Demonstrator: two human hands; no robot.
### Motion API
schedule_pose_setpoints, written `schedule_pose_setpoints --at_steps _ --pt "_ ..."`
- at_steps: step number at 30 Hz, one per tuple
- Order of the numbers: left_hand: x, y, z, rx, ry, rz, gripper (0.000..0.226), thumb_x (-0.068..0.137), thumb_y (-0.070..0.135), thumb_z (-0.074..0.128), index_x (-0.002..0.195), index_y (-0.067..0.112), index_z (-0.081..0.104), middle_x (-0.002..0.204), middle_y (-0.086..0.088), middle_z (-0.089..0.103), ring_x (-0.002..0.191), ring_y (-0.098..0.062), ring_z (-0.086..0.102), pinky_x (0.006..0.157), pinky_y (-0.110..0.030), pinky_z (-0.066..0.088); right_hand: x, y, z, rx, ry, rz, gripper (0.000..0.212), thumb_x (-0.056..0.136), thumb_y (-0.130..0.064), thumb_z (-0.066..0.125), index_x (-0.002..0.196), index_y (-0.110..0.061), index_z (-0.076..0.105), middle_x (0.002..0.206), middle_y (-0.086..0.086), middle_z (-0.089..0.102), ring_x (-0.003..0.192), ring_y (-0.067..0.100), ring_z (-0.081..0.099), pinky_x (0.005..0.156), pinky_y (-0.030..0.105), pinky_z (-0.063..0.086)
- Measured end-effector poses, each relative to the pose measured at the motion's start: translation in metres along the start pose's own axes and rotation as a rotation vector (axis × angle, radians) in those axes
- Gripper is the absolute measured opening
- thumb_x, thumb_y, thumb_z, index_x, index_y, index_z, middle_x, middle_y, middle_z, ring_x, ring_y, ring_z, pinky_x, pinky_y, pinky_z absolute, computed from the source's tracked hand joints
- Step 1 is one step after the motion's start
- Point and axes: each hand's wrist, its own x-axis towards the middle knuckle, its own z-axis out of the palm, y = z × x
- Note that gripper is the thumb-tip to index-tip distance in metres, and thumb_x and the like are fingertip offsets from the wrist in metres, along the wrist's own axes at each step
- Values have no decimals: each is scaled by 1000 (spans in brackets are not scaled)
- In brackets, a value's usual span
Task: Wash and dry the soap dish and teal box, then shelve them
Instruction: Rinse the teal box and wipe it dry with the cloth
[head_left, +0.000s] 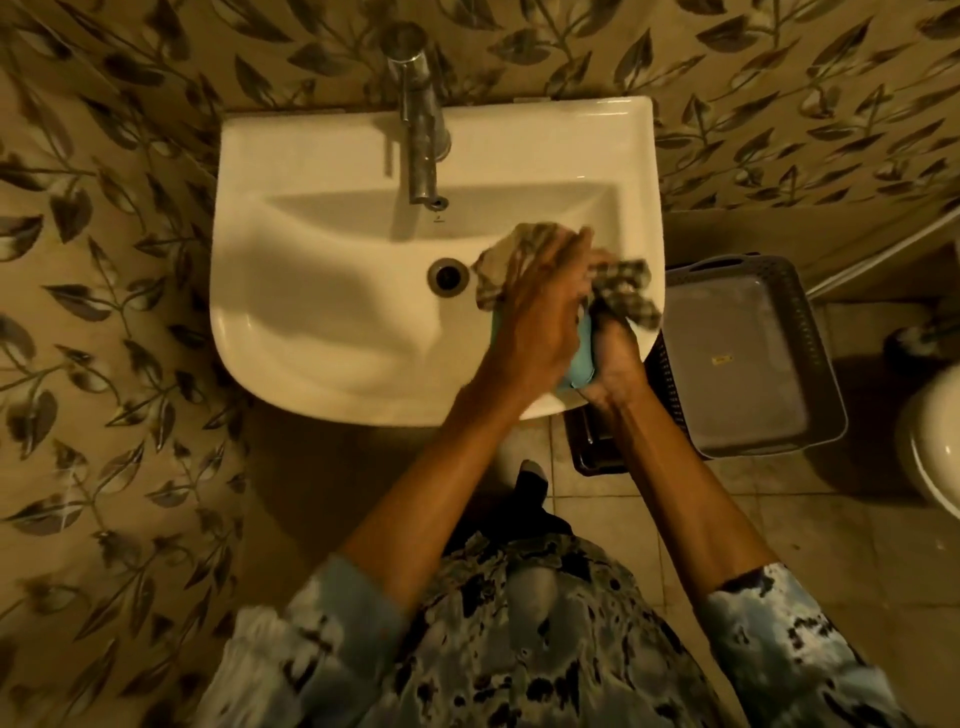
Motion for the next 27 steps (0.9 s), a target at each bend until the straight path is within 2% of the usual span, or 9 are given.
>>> schedule_pose_setpoints --at_steps 2,6,10,13,17,19,22,25,27 --pt "34 -2 -11 -25 -55 -100 45 97 4 39 142 8 36 147 -14 40 139 -25 33 116 -38 24 9 -8 9 105 -62 -76 37 103 -28 31 110 -6 59 94 8 69 84 18 67 77 30 57" --pt "36 -3 -25 -141 -61 -92 34 101 10 31 132 6 43 123 -10 60 109 -21 58 92 -30 44 16 -6 0 231 -117 -73 60 95 -40 40 144 -4 36 129 20 49 107 29 54 99 45 44" --pt "6 -8 -14 -260 56 -164 36 102 12 28 137 6 39 125 -11 57 109 -16 57 92 -23 48 18 -13 -1 297 -136 -77 78 79 -48 49 144 -6 36 117 15 57 103 27 59 90 40 53" --pt "-27 -1 1 -229 156 -157 39 101 14 29 139 17 37 138 -2 47 114 5 46 90 -4 43 23 -17 -6 282 -99 -61 66 93 -50 38 142 -6 39 116 14 59 103 26 60 86 37 55" --pt "-39 12 14 -222 121 -84 42 96 13 33 134 27 43 153 -3 28 142 -6 19 108 -14 35 29 -16 -11 279 -59 -76 56 100 -48 27 105 -5 62 92 13 71 83 22 70 71 31 60" --pt "-23 14 14 -111 114 -34 43 93 14 35 133 23 48 150 -3 37 143 -11 20 118 -35 25 29 -12 -12 279 -19 -47 52 104 -36 25 88 -7 65 74 9 73 68 17 72 60 27 60" --pt "12 10 8 181 86 53 41 93 11 41 132 19 50 150 -5 39 142 -26 27 117 -51 19 28 -7 -2 173 -41 -20 41 104 -30 24 100 -11 60 106 12 67 101 22 64 91 30 52" --pt "44 0 -4 121 5 -50 35 97 12 38 130 12 50 143 -13 47 135 -29 38 114 -44 27 24 -4 10 102 -84 -61 37 103 -28 31 120 -4 54 117 16 57 107 27 55 94 35 49" --pt "52 -8 -13 -24 19 -95 32 99 13 35 126 6 51 123 -10 61 114 -24 56 100 -30 42 23 -5 12 117 -98 -99 46 101 -30 34 135 0 45 122 19 54 108 30 54 102 45 42"
